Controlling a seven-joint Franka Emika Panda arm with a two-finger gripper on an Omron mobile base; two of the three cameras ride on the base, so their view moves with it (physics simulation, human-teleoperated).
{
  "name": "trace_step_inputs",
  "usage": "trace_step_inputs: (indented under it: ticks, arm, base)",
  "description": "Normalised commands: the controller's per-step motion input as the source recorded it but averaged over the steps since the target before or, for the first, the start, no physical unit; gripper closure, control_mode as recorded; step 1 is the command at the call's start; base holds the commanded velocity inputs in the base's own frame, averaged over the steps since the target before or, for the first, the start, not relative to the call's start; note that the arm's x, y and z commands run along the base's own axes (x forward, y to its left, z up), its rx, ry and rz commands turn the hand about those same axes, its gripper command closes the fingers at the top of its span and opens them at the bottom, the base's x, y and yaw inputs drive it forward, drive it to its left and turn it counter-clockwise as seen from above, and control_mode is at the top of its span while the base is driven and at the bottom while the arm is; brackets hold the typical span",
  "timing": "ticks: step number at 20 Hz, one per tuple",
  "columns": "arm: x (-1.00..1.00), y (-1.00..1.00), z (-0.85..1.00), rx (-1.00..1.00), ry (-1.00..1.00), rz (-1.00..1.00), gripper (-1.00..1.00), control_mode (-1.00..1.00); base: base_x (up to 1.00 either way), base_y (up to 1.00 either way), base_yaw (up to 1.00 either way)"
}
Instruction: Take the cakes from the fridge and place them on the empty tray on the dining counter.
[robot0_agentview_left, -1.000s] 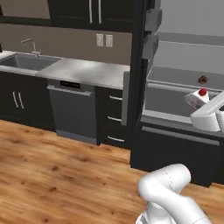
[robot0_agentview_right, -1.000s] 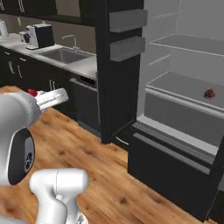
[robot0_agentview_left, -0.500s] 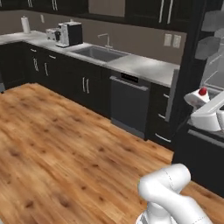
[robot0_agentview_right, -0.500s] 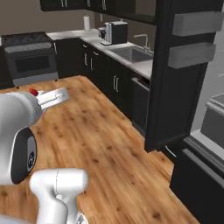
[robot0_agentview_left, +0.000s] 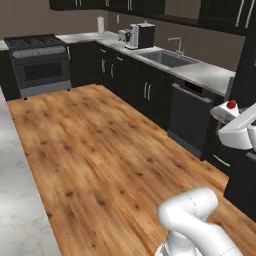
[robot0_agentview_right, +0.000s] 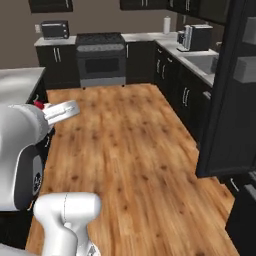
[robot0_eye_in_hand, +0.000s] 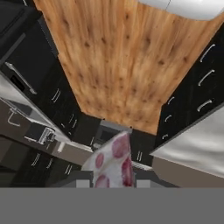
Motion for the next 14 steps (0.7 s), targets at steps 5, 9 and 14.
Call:
trace_step_inputs:
  ticks: [5,9,14]
  arm:
    - [0.00,0.00,0.00,0.00,0.00,0.00,1.00,1.00]
    - [0.00,0.00,0.00,0.00,0.00,0.00,1.00,1.00]
    - [0.00,0.00,0.00,0.00,0.00,0.00,1.00,1.00]
  base:
    - [-0.89,-0.26,0.43]
    - [-0.99,-0.26,0.38]
    - [-0.91,-0.19,0.35]
